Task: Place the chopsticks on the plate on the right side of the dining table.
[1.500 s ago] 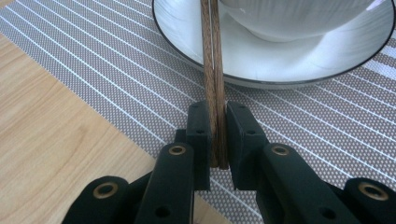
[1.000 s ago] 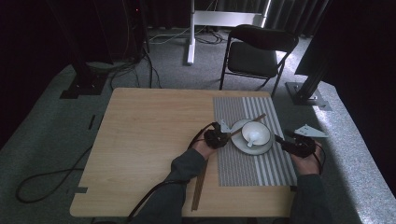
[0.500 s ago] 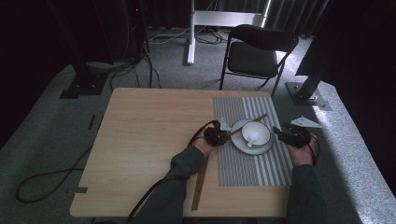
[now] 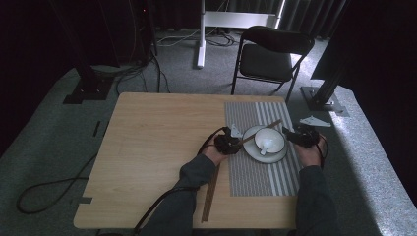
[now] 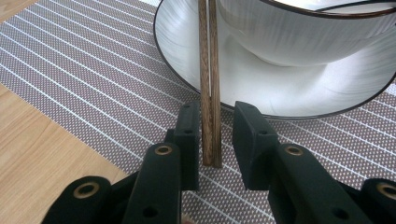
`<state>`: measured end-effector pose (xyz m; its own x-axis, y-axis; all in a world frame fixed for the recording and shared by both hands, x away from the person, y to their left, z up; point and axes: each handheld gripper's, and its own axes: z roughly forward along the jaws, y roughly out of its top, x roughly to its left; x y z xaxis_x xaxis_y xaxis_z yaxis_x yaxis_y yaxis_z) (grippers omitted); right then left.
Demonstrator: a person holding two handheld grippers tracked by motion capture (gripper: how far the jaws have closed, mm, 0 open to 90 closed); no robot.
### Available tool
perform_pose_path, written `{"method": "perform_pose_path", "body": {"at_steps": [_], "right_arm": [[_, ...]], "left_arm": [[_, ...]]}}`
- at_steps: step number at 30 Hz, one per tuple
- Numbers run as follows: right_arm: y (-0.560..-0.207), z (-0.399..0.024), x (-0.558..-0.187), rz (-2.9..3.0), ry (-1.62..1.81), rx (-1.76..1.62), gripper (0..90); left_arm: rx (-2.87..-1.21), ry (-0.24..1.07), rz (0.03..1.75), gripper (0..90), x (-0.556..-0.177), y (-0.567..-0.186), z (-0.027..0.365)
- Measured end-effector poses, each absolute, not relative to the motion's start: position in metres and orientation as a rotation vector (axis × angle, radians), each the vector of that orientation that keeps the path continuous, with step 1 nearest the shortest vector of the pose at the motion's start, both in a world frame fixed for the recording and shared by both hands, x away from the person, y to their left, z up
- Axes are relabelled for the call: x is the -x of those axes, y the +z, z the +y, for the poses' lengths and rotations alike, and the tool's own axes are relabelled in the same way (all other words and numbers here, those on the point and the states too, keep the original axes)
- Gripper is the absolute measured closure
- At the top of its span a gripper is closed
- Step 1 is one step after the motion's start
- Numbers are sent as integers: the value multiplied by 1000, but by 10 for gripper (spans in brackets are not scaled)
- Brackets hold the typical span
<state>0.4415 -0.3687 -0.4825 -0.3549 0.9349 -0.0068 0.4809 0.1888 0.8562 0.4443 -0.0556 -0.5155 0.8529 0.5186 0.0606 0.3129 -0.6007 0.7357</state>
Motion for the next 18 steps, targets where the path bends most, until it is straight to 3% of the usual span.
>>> {"method": "perform_pose_path", "body": {"at_steps": [18], "right_arm": [[-483, -367, -461, 1927, 1064, -1349, 419]], "left_arm": [[-2212, 351, 642, 636, -432, -518, -49]]}}
